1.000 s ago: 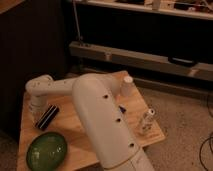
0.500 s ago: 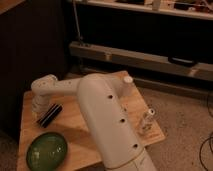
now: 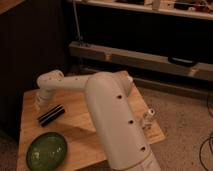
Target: Push the eraser across the table
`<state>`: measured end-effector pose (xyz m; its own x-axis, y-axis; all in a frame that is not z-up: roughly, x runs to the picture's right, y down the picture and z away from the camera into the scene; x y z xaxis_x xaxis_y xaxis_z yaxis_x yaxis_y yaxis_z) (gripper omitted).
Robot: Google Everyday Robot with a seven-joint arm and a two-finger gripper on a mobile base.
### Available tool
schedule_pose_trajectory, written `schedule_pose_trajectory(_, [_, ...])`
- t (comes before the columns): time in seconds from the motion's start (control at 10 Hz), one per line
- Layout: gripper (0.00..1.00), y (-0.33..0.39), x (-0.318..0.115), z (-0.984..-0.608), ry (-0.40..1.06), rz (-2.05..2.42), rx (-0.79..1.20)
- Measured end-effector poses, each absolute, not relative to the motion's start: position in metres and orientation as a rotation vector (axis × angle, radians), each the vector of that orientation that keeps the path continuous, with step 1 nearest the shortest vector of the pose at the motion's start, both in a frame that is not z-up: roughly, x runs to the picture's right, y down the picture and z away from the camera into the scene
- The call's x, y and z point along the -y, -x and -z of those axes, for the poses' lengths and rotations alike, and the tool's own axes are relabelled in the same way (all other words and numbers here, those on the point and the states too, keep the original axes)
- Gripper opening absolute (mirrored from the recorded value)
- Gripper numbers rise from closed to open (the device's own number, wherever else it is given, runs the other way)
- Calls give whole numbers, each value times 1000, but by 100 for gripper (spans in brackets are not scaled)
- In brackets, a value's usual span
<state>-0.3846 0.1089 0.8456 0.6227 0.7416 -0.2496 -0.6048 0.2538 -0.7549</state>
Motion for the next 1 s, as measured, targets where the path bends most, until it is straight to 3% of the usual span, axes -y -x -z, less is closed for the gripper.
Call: schedule_pose_trajectory(1.0, [1, 391, -125, -869, 924, -936, 176])
